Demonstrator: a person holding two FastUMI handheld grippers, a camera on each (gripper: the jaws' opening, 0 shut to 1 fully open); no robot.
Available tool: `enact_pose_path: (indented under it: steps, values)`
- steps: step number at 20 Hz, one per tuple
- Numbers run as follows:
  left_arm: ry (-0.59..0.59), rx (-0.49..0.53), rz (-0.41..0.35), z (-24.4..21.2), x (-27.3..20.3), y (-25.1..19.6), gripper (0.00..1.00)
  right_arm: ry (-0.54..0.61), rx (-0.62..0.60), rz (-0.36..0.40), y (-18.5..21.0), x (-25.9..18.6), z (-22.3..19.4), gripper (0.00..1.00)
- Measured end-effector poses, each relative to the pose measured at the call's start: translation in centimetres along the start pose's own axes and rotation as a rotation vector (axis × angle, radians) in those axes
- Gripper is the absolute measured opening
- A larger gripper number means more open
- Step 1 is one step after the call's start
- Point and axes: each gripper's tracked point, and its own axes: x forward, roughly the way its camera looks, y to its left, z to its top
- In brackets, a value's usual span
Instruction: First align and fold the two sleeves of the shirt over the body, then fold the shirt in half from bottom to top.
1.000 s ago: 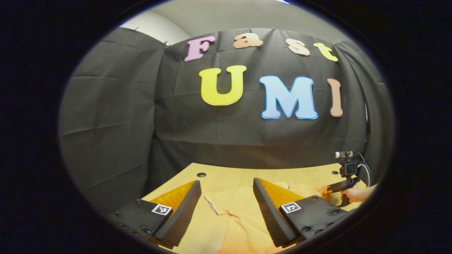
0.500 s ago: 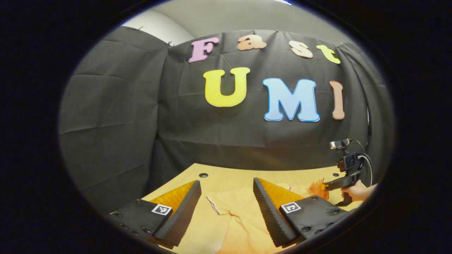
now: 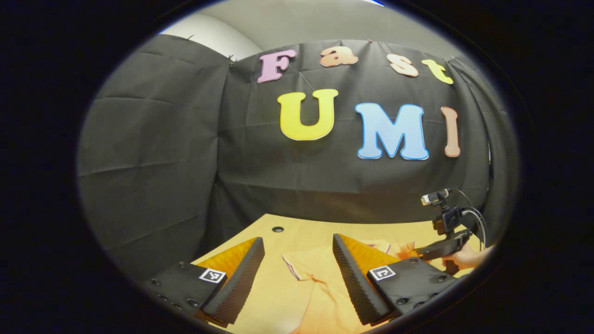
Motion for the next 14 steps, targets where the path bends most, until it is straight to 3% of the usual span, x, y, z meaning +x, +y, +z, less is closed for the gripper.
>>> enact_pose_path:
  steps: [4,7,11,13,14]
  values:
    - [0.004,-0.008,-0.002,-0.3,0.4,0.3,0.96,0.028,-0.006,0.012,0.6,0.1,-0.6,0.07]
    - [0.004,-0.011,-0.014,-0.3,0.9,0.2,0.96,0.026,-0.002,0.013,0.7,-0.2,-0.5,0.15]
    - [0.012,-0.01,-0.036,-0.7,1.7,-0.1,0.96,0.016,-0.008,-0.001,0.4,-1.3,-0.3,0.4]
    - [0.02,-0.013,-0.051,-1.0,2.4,-0.5,0.96,0.004,-0.002,0.0,0.4,-2.2,-0.1,0.47]
    - [0.026,-0.015,-0.059,-1.2,2.8,-0.7,0.96,-0.003,0.004,0.001,0.3,-2.8,0.1,0.65]
